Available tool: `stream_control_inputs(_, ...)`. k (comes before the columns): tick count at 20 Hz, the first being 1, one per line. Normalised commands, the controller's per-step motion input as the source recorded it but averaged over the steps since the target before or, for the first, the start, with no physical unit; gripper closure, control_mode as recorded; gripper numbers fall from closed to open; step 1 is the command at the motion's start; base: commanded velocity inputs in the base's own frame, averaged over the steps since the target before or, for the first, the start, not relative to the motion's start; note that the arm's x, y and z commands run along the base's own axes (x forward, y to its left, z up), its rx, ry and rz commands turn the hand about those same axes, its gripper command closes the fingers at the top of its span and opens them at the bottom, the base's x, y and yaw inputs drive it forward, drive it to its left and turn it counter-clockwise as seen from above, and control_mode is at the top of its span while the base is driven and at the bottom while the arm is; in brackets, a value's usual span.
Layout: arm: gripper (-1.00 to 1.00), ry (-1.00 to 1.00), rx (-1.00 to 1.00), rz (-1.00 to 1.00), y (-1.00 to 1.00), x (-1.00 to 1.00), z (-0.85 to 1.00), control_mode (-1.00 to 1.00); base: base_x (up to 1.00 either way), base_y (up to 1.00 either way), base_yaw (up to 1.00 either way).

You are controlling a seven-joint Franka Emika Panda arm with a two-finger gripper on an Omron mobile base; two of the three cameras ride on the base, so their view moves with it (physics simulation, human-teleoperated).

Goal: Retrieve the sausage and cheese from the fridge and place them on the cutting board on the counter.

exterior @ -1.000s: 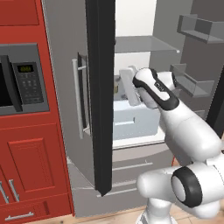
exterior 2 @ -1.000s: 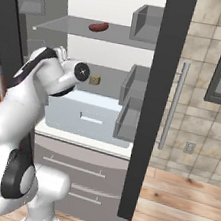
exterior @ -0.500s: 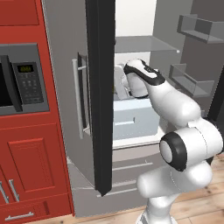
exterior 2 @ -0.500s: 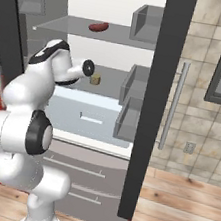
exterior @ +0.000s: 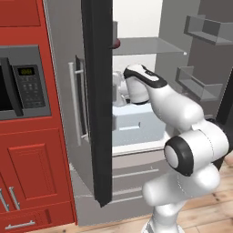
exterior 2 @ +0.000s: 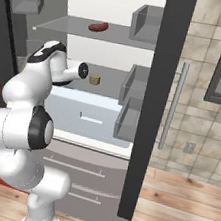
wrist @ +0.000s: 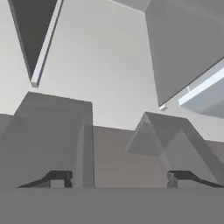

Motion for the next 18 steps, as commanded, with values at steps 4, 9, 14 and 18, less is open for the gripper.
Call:
stream_control_inputs(4, -1.00, -0.15, -0.02, 0.22, 0.94, -0.70, 0.11, -1.00, 0.00, 0.00, 0.00)
stream_control_inputs(9, -1.00, -0.10, -0.05, 0.25, 1.00, -0.64, 0.01, -1.00, 0.00, 0.00, 0.00)
stream_control_inputs(14, -1.00, -0.04, -0.04, 0.23, 0.94, -0.45, 0.04, -1.00, 0.00, 0.00, 0.00)
stream_control_inputs(18, -1.00, 0.05, -0.02, 0.07, 0.13, -0.49, 0.14, -1.00, 0.00, 0.00, 0.00)
